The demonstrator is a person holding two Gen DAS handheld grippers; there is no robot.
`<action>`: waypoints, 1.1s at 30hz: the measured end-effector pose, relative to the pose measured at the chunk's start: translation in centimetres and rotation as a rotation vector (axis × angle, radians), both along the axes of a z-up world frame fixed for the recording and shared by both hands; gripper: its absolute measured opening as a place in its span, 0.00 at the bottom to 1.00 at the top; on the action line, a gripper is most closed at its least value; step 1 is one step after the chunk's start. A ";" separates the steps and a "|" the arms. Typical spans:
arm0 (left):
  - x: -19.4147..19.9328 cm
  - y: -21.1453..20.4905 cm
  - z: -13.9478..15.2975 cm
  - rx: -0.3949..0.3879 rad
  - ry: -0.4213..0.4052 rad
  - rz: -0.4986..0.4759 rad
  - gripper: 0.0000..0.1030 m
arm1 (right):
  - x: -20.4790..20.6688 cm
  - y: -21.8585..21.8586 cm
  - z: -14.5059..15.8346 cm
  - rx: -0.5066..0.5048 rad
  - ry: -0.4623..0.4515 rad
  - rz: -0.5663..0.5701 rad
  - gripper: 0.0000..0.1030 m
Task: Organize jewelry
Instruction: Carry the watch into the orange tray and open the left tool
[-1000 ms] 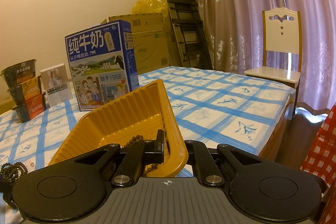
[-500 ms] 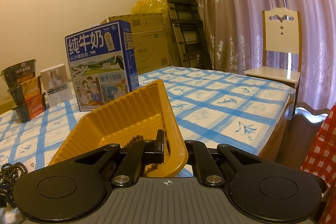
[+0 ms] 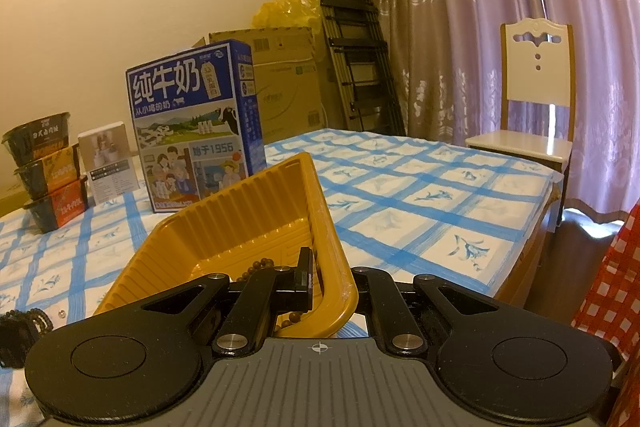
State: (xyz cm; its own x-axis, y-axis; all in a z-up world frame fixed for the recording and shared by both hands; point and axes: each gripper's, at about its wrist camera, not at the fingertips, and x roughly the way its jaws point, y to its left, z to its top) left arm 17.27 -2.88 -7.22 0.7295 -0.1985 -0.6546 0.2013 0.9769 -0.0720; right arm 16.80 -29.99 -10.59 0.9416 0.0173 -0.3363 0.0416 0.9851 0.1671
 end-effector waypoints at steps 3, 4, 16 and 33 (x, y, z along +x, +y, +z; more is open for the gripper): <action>0.2 -1.0 1.4 -0.044 -0.022 -0.042 0.08 | 0.0 0.0 0.0 -0.001 -0.001 0.001 0.07; 0.2 -1.5 1.9 -0.062 -0.028 -0.059 0.08 | 0.0 0.0 0.0 -0.002 -0.001 0.001 0.07; 3.1 -9.5 2.9 -0.202 -0.035 -0.246 0.08 | 0.0 0.1 0.1 -0.001 -0.001 0.001 0.07; 6.3 -11.8 -0.6 -0.258 0.077 -0.246 0.08 | 0.1 0.7 0.4 0.001 0.002 0.000 0.07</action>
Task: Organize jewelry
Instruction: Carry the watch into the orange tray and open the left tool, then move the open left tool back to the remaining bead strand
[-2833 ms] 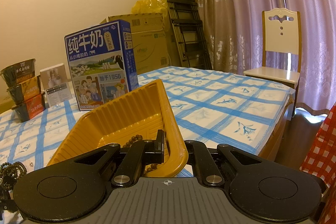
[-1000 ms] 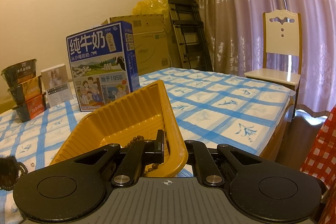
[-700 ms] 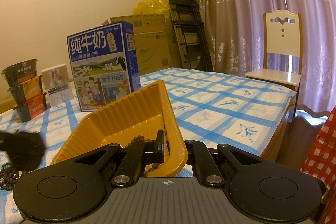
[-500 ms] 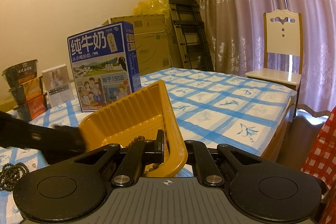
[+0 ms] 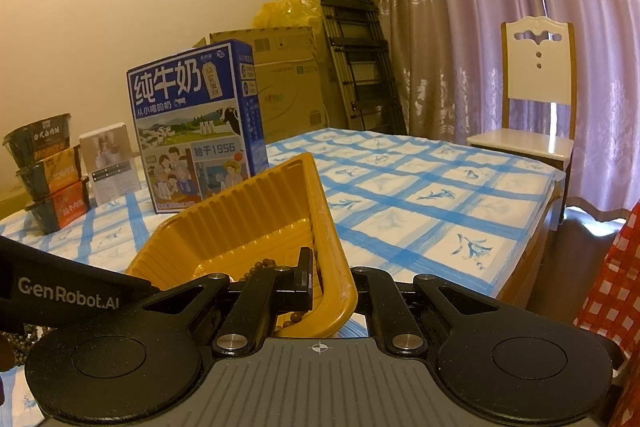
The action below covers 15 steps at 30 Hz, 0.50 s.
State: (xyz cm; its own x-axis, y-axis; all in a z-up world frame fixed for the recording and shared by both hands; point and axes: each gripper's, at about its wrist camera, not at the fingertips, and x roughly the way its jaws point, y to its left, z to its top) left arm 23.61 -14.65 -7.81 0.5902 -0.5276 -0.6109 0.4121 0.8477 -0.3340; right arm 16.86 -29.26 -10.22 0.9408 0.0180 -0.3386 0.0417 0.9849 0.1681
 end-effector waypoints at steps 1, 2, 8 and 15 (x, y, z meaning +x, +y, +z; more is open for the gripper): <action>-0.1 0.0 0.2 0.003 -0.012 0.002 0.08 | 0.0 0.0 0.0 0.000 0.003 -0.001 0.07; -0.2 0.0 0.3 0.006 -0.022 0.009 0.09 | 0.1 -0.1 -0.1 0.003 0.009 -0.003 0.07; -0.5 1.5 1.4 -0.005 -0.054 0.066 0.17 | 0.3 -0.3 -0.1 0.008 0.016 -0.005 0.07; -1.5 5.5 2.4 0.044 -0.093 0.178 0.21 | 0.3 -0.4 0.0 0.009 0.016 -0.005 0.07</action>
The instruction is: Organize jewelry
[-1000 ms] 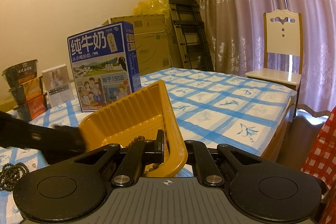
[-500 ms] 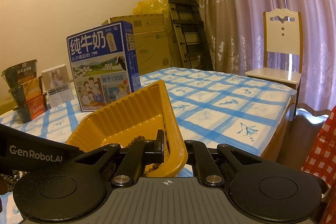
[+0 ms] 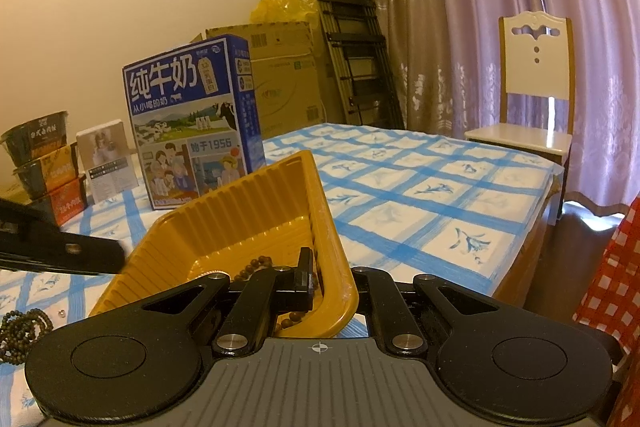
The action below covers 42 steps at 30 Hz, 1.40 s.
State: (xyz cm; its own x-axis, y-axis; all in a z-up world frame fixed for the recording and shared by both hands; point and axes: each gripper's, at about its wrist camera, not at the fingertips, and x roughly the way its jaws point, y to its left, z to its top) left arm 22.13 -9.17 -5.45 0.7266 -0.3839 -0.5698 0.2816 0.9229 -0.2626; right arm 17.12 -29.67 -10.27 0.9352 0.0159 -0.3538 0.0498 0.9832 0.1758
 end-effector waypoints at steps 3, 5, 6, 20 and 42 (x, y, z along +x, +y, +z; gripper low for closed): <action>-0.4 2.1 0.0 0.033 -0.005 0.049 0.24 | 0.0 0.0 0.0 -0.001 -0.002 0.001 0.07; -0.7 3.4 -0.1 0.067 -0.005 0.079 0.25 | 0.0 -0.1 0.0 -0.001 -0.001 0.000 0.07; -0.9 4.1 -0.3 0.085 -0.001 0.094 0.26 | 0.1 -0.1 0.0 -0.001 0.000 -0.001 0.07; -3.9 9.7 -4.8 0.219 0.095 0.187 0.27 | 0.0 -0.1 0.0 -0.003 -0.001 -0.005 0.07; 4.0 10.8 -7.7 0.378 0.048 0.138 0.27 | 0.1 -0.7 -0.1 -0.011 0.001 -0.011 0.07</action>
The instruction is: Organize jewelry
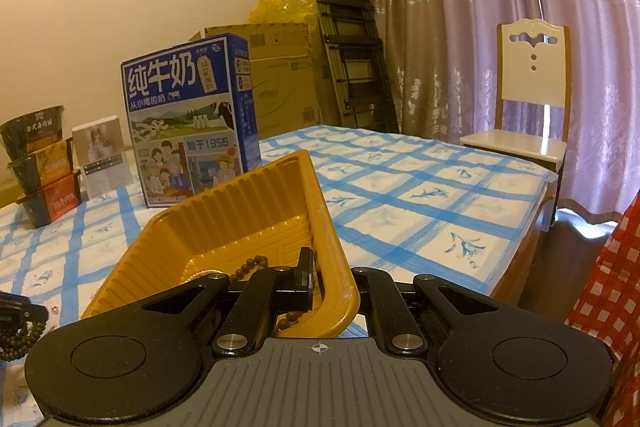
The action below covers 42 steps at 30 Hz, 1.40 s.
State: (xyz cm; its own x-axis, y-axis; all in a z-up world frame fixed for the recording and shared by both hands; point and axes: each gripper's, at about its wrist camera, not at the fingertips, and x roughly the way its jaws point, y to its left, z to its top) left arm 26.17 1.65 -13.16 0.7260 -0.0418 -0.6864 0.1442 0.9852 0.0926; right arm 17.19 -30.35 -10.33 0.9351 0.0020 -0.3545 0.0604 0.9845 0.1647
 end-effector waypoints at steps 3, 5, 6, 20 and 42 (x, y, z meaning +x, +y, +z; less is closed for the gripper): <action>1.0 0.0 -0.4 0.003 0.005 -0.003 0.27 | 0.0 0.0 0.0 0.000 0.000 0.000 0.07; 1.4 0.0 -0.7 0.005 0.010 -0.001 0.27 | 0.0 0.0 0.0 -0.001 -0.001 0.001 0.07; 1.6 0.1 -0.8 0.001 0.013 0.000 0.27 | 0.0 0.0 0.0 -0.001 -0.001 0.001 0.07; 2.2 0.2 -1.4 -0.026 0.025 -0.021 0.13 | 0.0 0.0 -0.1 -0.002 0.001 0.000 0.07; -3.2 -4.0 4.0 -0.093 -0.068 -0.128 0.13 | 0.2 -0.3 -0.3 -0.005 0.001 0.000 0.07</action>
State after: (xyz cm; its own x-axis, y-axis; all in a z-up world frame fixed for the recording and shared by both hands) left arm 23.02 -2.31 -9.12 0.7552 -0.1977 -0.6250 0.2656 0.9640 0.0161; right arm 17.35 -30.61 -10.63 0.9348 0.0004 -0.3551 0.0603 0.9853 0.1600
